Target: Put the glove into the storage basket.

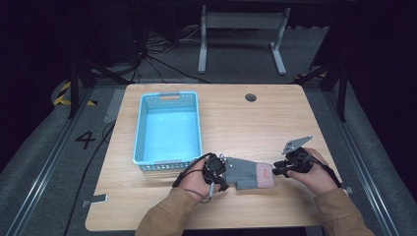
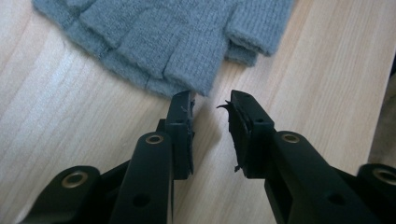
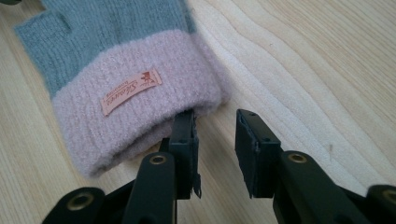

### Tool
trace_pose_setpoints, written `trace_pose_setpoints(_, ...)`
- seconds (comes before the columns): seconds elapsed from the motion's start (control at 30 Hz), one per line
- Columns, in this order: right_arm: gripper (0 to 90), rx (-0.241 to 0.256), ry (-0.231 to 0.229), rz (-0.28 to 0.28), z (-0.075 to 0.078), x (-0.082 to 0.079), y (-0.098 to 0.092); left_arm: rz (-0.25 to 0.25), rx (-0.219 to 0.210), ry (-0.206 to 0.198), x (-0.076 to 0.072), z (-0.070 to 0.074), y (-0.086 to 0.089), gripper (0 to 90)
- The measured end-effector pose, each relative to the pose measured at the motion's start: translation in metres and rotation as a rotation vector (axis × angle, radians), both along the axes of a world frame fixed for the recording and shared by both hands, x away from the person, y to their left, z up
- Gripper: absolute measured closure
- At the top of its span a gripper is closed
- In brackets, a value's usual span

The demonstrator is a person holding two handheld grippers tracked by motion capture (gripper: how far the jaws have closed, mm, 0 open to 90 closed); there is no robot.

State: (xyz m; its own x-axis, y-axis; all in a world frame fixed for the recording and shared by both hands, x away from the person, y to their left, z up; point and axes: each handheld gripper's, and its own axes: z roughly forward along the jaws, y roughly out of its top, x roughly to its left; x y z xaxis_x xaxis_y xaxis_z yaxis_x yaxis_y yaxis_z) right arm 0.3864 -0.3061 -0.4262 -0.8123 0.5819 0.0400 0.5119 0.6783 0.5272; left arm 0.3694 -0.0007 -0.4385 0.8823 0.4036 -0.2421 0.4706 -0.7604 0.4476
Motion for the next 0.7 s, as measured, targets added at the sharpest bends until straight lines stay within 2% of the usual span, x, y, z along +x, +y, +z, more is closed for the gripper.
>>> trace_pose_setpoints(0.23, 69.1, -0.005, -0.003, 0.01, 0.0001, -0.001, 0.0045, 0.015, -0.004, -0.025, -0.0005, -0.0001, -0.0029, 78.7)
trace_pose_setpoints(0.3, 67.9, -0.004, -0.005, 0.01, -0.0001, -0.0011, 0.005, 0.025, 0.001, -0.02, -0.0001, -0.0007, -0.0041, 79.5)
trace_pose_setpoints(0.43, 67.0, -0.008, -0.021, 0.024, -0.0001, -0.0015, 0.0067, 0.017, 0.008, -0.039, -0.0006, -0.0028, -0.0071, 85.5)
trace_pose_setpoints(0.47, 68.2, -0.009, -0.029, 0.032, 0.0, -0.0016, 0.0074, 0.019, 0.009, -0.041, -0.0012, -0.0029, -0.0078, 86.6)
trace_pose_setpoints(0.6, 85.7, -0.022, -0.042, 0.056, 0.0027, -0.0035, 0.0104, 0.025, 0.007, -0.036, -0.0014, -0.002, -0.0075, 88.5)
trace_pose_setpoints(0.7, 88.1, -0.018, -0.04, 0.037, 0.0054, -0.0037, 0.01, 0.034, 0.0, -0.038, -0.0023, 0.0, -0.0062, 88.7)
